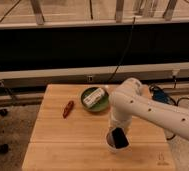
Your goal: Place the eraser in the ceramic cup
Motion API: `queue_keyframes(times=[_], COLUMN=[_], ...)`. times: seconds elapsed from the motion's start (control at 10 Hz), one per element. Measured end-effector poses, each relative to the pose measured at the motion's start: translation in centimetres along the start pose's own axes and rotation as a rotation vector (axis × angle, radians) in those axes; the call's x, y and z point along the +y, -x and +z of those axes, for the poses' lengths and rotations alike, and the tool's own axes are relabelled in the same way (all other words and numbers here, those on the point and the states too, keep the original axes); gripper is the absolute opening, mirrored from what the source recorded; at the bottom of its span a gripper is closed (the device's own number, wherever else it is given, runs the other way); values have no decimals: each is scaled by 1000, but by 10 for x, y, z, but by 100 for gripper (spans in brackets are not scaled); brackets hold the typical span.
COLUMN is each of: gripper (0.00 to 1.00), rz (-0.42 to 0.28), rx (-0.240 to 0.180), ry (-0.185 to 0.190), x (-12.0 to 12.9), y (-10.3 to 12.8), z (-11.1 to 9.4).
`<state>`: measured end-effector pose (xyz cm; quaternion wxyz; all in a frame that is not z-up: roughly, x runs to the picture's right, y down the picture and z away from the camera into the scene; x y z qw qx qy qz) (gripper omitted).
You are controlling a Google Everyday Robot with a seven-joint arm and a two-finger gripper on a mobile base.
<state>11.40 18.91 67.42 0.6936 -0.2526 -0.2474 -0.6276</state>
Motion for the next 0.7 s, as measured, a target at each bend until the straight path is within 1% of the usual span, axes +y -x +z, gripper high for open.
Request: queue_keyframes(times=[0.5, 0.6, 0.7], gripper=[80, 74, 72], rz=[-4, -9, -11], rx=[-6, -5, -6], ry=[-7, -5, -3], x=[-2, -3, -4], y=[1, 3, 7], z=[2, 1, 0])
